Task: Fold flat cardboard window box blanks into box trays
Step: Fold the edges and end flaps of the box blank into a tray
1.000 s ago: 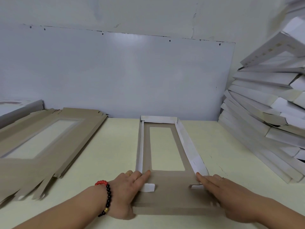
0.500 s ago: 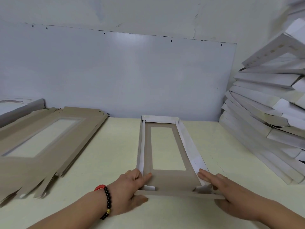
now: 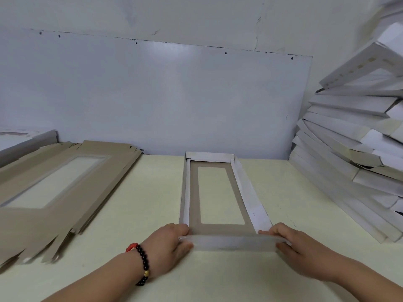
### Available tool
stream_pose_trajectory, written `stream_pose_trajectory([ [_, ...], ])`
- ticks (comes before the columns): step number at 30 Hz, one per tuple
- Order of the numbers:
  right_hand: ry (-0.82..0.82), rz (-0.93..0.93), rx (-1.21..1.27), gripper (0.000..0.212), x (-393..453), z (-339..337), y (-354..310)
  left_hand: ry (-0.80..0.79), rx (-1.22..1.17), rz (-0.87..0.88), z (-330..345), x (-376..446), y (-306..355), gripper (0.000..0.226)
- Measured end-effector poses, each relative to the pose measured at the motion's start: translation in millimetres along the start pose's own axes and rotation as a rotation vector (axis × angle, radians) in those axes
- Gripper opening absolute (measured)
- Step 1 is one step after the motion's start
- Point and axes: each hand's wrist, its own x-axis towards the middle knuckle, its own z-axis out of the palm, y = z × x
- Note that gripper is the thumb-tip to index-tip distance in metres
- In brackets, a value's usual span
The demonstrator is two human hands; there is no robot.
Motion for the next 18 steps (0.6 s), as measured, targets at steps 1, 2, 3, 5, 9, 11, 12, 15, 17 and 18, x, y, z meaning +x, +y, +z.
stream_pose_trajectory([
  [1,0.001,0.005,-0.001,0.035,0.5,-1.0,-0.8,0.004,-0.017,0.01,-0.3,0.3,-0.4,0.01],
  [2,0.006,0.011,0.002,0.038,0.7,-1.6,-1.5,0.004,-0.03,0.027,-1.2,0.8,-0.4,0.012],
  [3,0.017,0.021,0.008,0.038,0.7,-2.3,-2.4,-0.001,-0.039,0.037,-2.6,1.5,0.1,0.019],
  [5,0.063,0.033,0.052,0.033,0.7,-3.5,-2.4,0.005,-0.07,0.033,-3.5,2.4,0.0,0.028],
  [9,0.145,0.033,0.119,0.026,-1.7,-2.6,-1.8,0.033,-0.133,0.04,-2.2,3.0,-2.7,0.031],
  [11,0.149,0.039,0.125,0.027,-2.1,-1.8,-3.8,0.028,-0.152,0.036,-1.4,4.0,-4.6,0.031],
  [12,0.152,0.045,0.128,0.03,-2.1,-1.2,-4.5,0.026,-0.159,0.03,-1.0,4.6,-5.5,0.031],
  [15,0.176,0.087,0.159,0.037,-1.6,0.4,-3.7,0.031,-0.182,0.006,0.3,6.1,-6.5,0.032],
  [17,0.18,0.119,0.18,0.037,-1.4,1.5,-2.9,0.025,-0.178,0.006,0.4,5.9,-4.6,0.032],
  [18,0.176,0.128,0.184,0.038,-1.2,2.0,-2.9,0.025,-0.167,0.007,0.3,5.5,-3.6,0.032],
])
